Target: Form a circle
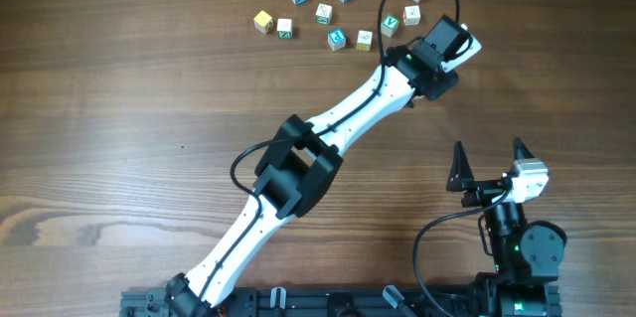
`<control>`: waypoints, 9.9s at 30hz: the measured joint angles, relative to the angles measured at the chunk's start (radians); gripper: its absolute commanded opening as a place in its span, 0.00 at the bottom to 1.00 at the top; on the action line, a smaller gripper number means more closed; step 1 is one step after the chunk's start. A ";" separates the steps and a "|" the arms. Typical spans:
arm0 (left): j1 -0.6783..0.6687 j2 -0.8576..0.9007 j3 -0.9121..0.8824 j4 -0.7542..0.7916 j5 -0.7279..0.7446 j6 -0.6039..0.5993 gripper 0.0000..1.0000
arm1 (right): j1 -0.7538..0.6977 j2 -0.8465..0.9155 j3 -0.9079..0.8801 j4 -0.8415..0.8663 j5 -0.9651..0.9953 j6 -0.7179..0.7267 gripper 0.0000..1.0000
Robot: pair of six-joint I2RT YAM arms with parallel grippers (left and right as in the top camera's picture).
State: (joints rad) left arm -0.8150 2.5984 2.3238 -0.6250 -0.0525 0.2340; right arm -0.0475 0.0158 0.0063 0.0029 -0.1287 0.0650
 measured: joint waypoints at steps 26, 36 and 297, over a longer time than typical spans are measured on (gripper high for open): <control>0.119 -0.042 0.000 -0.217 0.088 -0.652 0.04 | 0.000 0.000 0.000 0.000 0.000 0.000 1.00; 0.114 -0.042 0.000 -0.253 0.184 -0.693 0.04 | 0.000 0.000 0.000 0.000 0.000 0.000 1.00; 0.360 -0.356 -0.013 -0.441 0.077 -0.511 0.90 | 0.000 0.000 0.000 0.000 0.000 0.000 1.00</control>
State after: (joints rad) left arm -0.4549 2.2429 2.3104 -1.0664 0.0246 -0.2771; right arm -0.0475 0.0158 0.0063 0.0029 -0.1287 0.0650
